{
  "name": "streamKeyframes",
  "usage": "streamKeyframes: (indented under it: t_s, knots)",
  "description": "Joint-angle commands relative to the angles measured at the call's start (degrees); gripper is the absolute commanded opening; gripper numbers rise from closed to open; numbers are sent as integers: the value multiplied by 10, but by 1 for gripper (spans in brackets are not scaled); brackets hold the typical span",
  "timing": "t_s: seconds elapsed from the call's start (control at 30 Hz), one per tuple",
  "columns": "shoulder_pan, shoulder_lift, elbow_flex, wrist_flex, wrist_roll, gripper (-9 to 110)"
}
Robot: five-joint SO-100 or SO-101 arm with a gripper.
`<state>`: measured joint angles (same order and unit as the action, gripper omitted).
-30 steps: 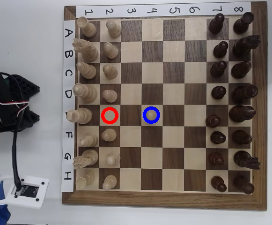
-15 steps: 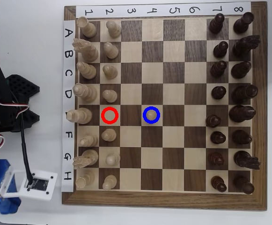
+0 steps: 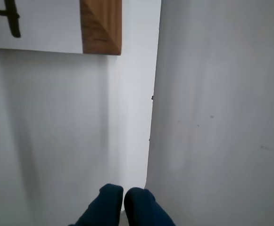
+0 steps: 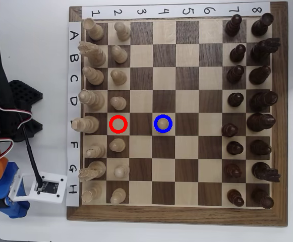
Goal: Move the piece to destination
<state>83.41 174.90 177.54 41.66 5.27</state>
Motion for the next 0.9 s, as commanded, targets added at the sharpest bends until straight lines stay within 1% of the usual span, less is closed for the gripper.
streamKeyframes:
  t_s: [0.0,0.37,0.5,0.87]
  knots:
    - [16,72,16,15,2,0]
    - [11,185,6,207,-9,0]
    - [11,204,1,256,-12,0]
    - [-6,213,2,259,-9,0]
